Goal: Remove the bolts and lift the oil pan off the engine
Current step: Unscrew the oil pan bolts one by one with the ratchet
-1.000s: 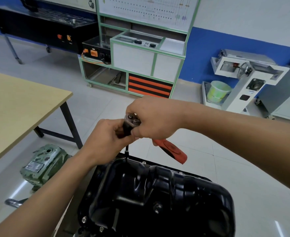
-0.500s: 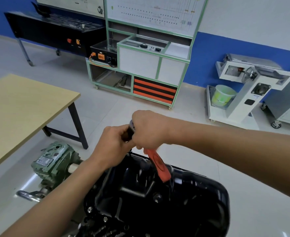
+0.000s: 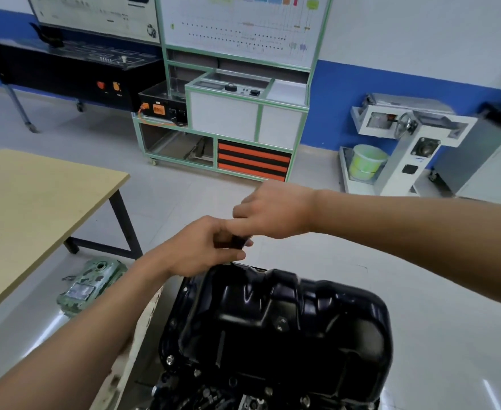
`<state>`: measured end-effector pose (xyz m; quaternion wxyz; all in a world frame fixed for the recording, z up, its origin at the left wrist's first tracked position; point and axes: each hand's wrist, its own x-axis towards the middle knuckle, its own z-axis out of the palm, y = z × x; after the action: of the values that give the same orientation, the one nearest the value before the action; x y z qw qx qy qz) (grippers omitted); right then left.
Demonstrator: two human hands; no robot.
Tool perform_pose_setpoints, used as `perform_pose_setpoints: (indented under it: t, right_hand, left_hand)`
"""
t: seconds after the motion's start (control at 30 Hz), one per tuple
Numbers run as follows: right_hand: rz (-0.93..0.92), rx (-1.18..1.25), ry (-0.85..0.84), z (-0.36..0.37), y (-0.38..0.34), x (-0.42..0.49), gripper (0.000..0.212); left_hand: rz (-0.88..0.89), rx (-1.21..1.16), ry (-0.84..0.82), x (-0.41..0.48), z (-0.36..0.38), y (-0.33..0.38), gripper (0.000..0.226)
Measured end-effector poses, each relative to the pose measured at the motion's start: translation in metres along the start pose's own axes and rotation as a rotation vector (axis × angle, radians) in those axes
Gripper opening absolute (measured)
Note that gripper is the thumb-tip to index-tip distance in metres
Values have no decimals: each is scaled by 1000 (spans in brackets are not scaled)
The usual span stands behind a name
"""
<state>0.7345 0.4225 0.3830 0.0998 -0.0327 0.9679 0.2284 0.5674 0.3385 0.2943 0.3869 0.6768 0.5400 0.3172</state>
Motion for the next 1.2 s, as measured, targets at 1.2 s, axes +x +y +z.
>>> perform_pose_setpoints:
  t: [1.2]
  right_hand:
    - [511,103,-267,-22,-18,23,27]
  left_hand:
    - [124,-116,20,21,-10,-21,19]
